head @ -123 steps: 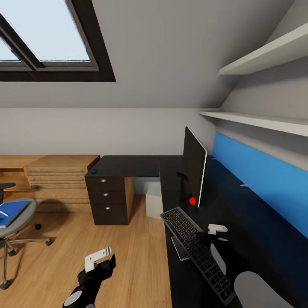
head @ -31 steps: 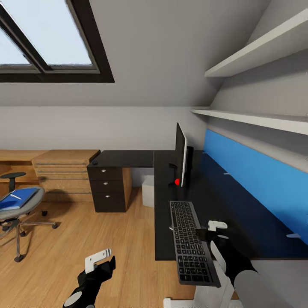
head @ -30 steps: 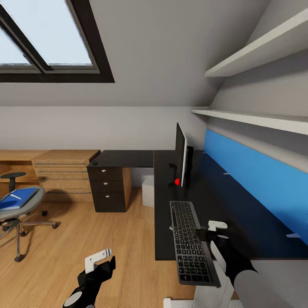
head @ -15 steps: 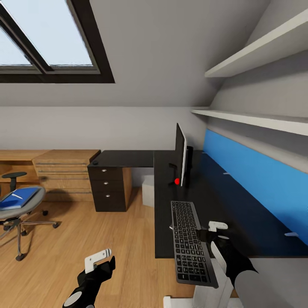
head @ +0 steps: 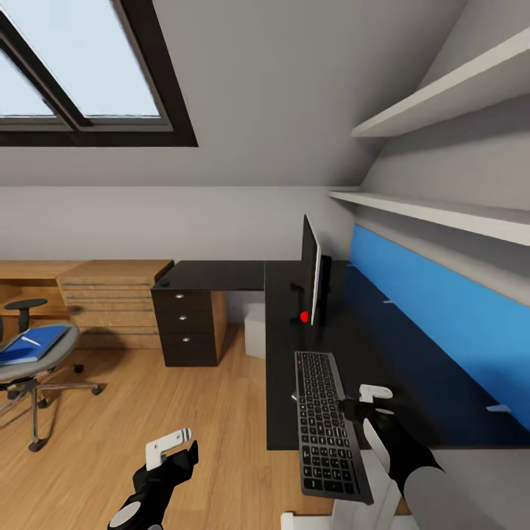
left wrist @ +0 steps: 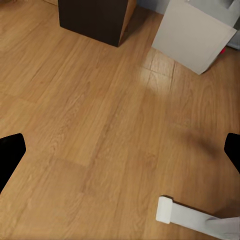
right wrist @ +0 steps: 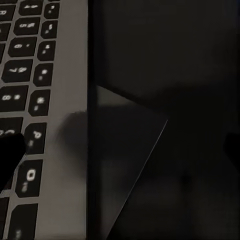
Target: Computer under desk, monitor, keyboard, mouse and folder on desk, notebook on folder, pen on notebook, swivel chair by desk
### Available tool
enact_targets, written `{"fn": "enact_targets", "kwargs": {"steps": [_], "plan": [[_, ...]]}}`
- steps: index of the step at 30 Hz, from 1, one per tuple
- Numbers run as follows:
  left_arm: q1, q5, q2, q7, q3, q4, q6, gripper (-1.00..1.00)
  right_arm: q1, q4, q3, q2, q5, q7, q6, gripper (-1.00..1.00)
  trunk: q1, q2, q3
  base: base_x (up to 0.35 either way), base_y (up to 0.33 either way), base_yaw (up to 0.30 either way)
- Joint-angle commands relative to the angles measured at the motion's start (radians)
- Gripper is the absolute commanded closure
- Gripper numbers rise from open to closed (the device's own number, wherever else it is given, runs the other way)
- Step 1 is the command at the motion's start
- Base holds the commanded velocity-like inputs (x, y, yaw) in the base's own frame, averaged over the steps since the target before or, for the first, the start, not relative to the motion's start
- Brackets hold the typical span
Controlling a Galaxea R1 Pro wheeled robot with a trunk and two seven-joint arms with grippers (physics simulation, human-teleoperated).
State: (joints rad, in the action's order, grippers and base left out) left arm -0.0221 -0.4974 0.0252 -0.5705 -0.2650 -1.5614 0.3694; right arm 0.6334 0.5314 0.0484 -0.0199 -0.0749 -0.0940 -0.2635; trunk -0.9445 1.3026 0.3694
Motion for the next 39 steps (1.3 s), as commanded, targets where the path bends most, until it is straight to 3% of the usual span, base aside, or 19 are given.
{"fn": "enact_targets", "kwargs": {"steps": [1, 11, 17, 26, 29, 34, 39], "plan": [[0.0, -0.008, 0.001, -0.008, -0.002, -0.002, 0.002, -1.0, 0.0, 0.002, -0.001, 0.0, -0.008, -0.004, -0.005, -1.0, 0.004, -0.007, -0.002, 0.0, 0.0, 0.0], [0.001, -0.008, 0.001, -0.009, -0.001, 0.014, 0.0, -1.0, -0.001, 0.037, -0.001, 0.0, -0.009, -0.004, -0.011, -1.0, 0.042, -0.077, -0.034, 0.0, 0.0, 0.0], [0.001, -0.008, 0.001, -0.009, 0.0, 0.017, 0.0, -1.0, -0.02, 0.163, -0.001, 0.001, -0.01, -0.004, -0.043, -1.0, 0.065, -0.119, -0.052, 0.0, 0.0, 0.0], [0.001, -0.005, 0.001, -0.009, 0.0, 0.018, -0.001, -1.0, -0.153, 0.428, -0.005, 0.008, -0.017, -0.004, -0.166, -1.0, 0.065, -0.119, -0.052, 0.0, 0.0, 0.0], [0.0, -0.004, 0.001, -0.009, 0.0, 0.018, -0.001, -1.0, -0.206, 0.514, -0.01, 0.028, -0.018, -0.004, -0.192, -1.0, 0.065, -0.119, -0.052, 0.0, 0.0, 0.0], [0.0, -0.005, 0.003, -0.01, 0.0, 0.018, -0.002, -1.0, -0.23, 0.549, -0.015, 0.051, -0.014, -0.005, -0.202, -1.0, 0.065, -0.119, -0.052, 0.0, 0.0, 0.0], [0.0, -0.006, 0.007, -0.01, 0.0, 0.018, -0.003, -1.0, -0.234, 0.556, -0.015, 0.056, -0.015, -0.006, -0.205, -1.0, 0.065, -0.119, -0.052, -0.001, 0.0, 0.0]]}}
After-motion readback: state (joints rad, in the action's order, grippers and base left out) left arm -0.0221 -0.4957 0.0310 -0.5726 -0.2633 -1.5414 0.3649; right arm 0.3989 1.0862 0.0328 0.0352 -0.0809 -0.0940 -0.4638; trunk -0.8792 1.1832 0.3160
